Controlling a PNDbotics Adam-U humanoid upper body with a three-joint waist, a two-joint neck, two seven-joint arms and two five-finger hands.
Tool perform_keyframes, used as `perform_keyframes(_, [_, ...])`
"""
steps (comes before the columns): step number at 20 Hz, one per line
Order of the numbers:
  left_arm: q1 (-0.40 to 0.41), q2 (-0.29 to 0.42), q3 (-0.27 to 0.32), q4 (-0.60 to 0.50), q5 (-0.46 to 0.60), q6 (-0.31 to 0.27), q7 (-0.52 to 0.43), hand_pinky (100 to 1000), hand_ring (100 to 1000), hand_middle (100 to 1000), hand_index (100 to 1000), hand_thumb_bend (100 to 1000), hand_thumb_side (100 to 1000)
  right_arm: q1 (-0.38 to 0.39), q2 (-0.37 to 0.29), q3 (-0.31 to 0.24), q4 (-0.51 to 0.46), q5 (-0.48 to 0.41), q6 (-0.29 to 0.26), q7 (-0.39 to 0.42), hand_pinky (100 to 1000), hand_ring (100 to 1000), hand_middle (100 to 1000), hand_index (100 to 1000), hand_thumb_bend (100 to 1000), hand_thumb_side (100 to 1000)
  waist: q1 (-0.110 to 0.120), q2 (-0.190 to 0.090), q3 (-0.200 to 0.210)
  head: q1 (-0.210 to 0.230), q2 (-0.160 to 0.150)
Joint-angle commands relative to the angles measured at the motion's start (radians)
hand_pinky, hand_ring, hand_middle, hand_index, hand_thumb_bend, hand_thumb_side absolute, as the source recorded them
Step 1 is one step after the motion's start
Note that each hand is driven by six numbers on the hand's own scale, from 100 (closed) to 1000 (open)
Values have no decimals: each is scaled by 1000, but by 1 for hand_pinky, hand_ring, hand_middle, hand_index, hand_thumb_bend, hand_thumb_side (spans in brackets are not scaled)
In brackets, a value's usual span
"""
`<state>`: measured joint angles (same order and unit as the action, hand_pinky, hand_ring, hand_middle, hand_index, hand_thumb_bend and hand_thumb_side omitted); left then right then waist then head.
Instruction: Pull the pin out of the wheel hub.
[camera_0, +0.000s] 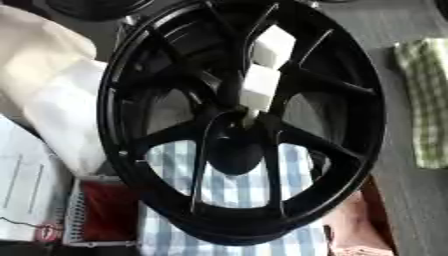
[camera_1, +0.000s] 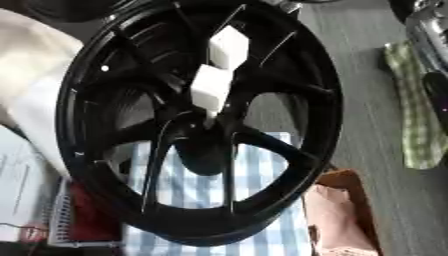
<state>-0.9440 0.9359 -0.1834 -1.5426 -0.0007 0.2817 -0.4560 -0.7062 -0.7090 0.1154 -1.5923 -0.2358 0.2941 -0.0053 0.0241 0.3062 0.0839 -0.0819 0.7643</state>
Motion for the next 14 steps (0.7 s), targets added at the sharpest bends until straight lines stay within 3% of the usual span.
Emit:
perform_keyframes(1, [41,119,87,-21,48,5,53,647,554,386,465,100,360,-7,-40,-22,-18,-10,-4,-13,832,720,663,705,230,553,-7,-30,9,-12,6])
perform_keyframes(8, [227,183,149,-25,149,12,160,644,555,394,477,100,356,-2,-41,-34,-22,-21,-5,-29,831,719,662,704,232,551,-26,-23,34,-25,-3])
perform_keyframes(14, [396,153,170,-45,158,24,224,641,558,404,490,100,343,-8,-30,-36,-26,-26,-5,-35,831,719,662,704,234,551,-40,-16,34,-19,-19])
